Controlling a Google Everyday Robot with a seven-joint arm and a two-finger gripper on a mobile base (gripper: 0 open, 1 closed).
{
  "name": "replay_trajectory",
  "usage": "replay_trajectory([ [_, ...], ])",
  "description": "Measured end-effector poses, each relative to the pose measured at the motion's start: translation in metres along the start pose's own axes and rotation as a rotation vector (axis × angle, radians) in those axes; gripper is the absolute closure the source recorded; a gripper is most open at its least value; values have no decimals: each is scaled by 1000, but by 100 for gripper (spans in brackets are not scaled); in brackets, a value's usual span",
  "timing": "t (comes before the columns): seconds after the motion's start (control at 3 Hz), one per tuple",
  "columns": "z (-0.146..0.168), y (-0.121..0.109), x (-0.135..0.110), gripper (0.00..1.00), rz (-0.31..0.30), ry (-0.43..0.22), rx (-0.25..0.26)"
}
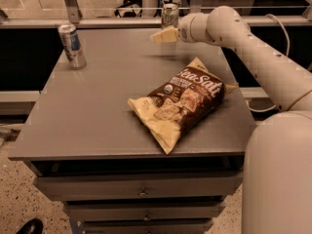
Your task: Pick 7up can
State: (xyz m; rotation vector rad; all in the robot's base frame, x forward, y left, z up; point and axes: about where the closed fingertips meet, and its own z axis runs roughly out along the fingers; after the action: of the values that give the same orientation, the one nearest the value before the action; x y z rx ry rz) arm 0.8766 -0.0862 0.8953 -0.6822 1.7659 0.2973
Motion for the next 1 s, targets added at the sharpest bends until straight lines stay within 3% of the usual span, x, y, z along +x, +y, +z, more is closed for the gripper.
replay_trajectory([
  [0.33, 20, -12, -2, 0, 2, -17, 10],
  [0.67, 38, -24, -7, 16, 14, -37, 22],
  [1.0, 45, -34, -14, 40, 9, -56, 32],
])
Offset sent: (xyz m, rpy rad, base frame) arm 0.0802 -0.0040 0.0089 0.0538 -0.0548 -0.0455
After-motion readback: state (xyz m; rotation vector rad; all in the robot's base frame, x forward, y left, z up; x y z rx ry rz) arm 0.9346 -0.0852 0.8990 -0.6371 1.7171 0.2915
